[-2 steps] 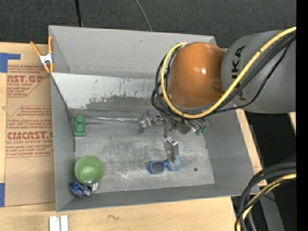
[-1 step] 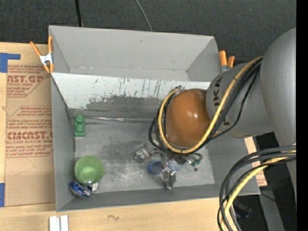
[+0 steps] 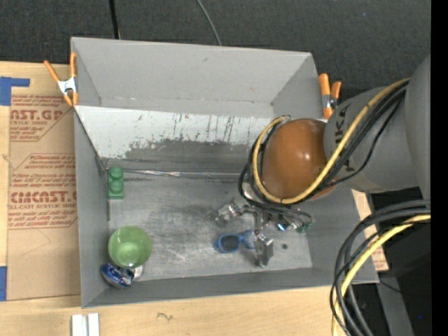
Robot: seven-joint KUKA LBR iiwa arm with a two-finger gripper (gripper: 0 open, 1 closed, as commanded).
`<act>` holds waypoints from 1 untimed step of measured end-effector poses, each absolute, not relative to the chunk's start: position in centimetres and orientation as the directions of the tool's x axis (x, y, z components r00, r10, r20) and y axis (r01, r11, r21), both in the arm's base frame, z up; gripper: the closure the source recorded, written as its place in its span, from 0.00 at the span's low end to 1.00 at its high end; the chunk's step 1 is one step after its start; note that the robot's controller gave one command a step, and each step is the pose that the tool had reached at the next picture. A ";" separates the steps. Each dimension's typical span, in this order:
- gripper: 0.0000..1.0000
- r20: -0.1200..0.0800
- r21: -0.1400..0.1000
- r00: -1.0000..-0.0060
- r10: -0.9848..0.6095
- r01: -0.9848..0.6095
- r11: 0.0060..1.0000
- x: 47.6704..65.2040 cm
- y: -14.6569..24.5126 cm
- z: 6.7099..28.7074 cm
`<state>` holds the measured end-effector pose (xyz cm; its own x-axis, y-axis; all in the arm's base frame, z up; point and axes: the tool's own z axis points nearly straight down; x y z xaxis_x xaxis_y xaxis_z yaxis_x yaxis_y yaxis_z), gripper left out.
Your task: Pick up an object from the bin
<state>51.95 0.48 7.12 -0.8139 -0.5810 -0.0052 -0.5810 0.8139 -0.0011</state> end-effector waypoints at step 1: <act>1.00 -0.005 -0.001 -0.812 -0.584 -0.584 0.812 51.9 0.6 7.1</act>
Offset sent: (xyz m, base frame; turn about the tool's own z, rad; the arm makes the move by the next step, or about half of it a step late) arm 0.0000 0.0000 0.0000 0.0000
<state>51.90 0.61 7.08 -0.8121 -0.5835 -0.0046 -0.5835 0.8121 -0.0008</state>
